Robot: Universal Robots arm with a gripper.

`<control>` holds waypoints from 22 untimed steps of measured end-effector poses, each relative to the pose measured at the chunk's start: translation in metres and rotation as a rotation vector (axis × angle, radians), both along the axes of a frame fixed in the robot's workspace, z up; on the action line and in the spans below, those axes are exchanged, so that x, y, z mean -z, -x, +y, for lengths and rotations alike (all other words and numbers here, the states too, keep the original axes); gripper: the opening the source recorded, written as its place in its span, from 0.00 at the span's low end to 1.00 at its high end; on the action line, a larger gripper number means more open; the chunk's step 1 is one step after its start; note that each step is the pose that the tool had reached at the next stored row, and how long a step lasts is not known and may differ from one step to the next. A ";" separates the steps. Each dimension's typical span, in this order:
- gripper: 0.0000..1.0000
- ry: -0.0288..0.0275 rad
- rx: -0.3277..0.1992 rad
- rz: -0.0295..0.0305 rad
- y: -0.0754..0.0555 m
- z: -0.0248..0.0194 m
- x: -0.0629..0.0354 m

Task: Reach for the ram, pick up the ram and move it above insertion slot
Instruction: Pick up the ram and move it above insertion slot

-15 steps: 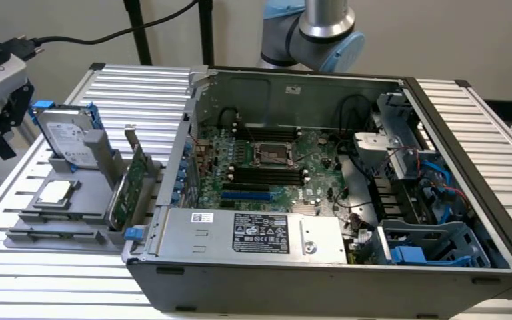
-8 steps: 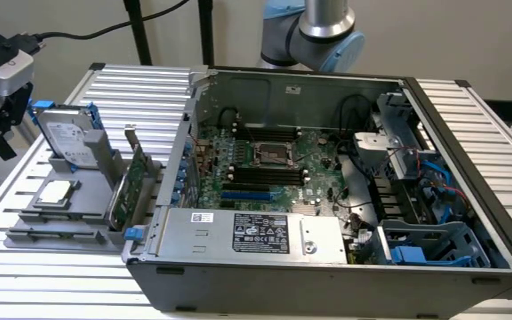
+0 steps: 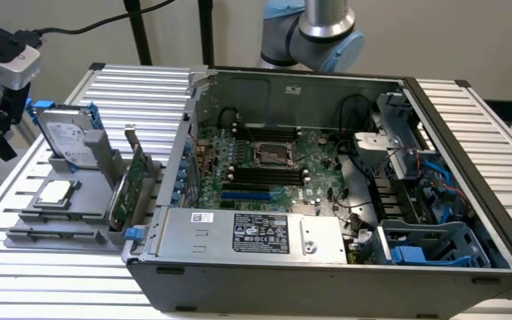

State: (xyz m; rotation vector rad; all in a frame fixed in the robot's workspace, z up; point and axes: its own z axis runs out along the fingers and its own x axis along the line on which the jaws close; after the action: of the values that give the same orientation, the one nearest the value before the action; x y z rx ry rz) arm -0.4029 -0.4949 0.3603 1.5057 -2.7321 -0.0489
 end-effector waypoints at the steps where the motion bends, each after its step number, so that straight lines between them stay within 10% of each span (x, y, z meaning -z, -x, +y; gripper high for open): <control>1: 0.11 0.0000 -0.018 0.0001 0.000 0.0000 0.0001; 22: 0.11 0.0001 -0.401 0.0001 0.000 0.0000 0.0031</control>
State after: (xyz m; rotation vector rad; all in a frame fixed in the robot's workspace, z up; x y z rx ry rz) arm -0.4029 -0.4948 0.3572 2.0155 -2.3734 -0.0411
